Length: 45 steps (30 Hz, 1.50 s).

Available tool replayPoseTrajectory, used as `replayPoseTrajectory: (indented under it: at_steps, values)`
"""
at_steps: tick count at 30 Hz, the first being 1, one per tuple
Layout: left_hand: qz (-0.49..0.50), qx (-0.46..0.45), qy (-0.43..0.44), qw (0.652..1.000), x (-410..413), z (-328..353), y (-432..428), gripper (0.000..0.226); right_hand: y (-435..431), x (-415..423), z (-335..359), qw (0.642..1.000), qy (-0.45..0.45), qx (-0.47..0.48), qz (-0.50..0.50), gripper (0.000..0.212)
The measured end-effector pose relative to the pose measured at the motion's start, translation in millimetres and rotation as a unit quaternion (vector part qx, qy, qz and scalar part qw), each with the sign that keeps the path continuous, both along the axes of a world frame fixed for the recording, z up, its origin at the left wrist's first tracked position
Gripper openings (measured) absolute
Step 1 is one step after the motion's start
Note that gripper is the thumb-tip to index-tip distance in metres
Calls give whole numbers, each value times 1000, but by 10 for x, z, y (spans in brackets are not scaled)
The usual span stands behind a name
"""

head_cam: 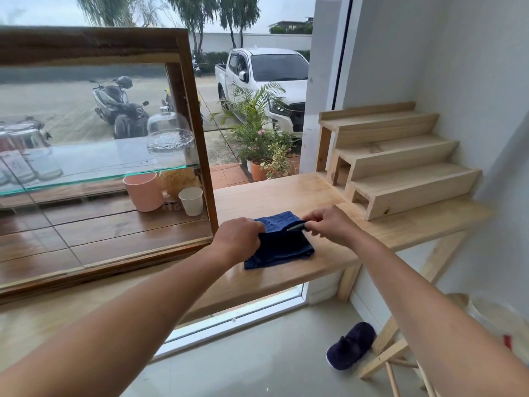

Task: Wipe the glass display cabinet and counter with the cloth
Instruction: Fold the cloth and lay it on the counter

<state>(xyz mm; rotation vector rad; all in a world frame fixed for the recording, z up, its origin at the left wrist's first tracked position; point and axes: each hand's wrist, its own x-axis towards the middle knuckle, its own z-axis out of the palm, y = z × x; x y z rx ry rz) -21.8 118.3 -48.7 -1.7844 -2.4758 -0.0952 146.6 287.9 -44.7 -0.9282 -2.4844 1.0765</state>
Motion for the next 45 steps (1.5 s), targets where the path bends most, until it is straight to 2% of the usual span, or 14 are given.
replayPoseTrajectory:
  at_steps: [3, 7, 9, 13, 15, 18, 20, 23, 25, 29, 32, 34, 45]
  values:
    - [-30, 42, 50, 997, -59, 6, -96, 38, -68, 38, 47, 999, -21, 30, 25, 21]
    - [-113, 56, 121, 985, -86, -160, -246, 27, -181, 82, -62, 981, -62, 176, 47, 19]
    - [-129, 43, 135, 981, -87, -294, -298, 26, -240, 129, -133, 961, -90, 250, 78, 23]
    - [-138, 77, 124, 980, -77, -436, -352, 23, -307, 244, -258, 906, -138, 382, 123, 29]
    - [-129, 98, 105, 981, -21, -410, -378, 27, -324, 270, -271, 908, -147, 372, 127, 28]
    - [-68, 121, 43, 989, 50, -322, -377, 43, -320, 250, -225, 932, -151, 314, 104, 28]
    - [-23, 140, 6, 990, 80, -265, -290, 45, -279, 162, -212, 948, -114, 292, 58, 31]
    - [75, 170, -154, 970, 126, -190, -63, 35, -212, -94, -186, 966, -17, 256, -9, 31]
    - [115, 136, -202, 963, 146, -180, 97, 43, -204, -312, -174, 972, 4, 234, -10, 32]
    - [141, 43, -160, 976, 132, -355, 275, 46, -281, -666, -288, 973, -78, 212, 49, 44]
    - [135, -28, -129, 982, 109, -551, 234, 62, -296, -670, -461, 960, -186, 195, 75, 57]
    - [134, -45, -130, 982, 98, -629, 185, 66, -268, -611, -542, 954, -228, 180, 79, 61]
    - [155, -68, -164, 972, 97, -582, 196, 64, -184, -628, -576, 951, -242, 175, 83, 60]
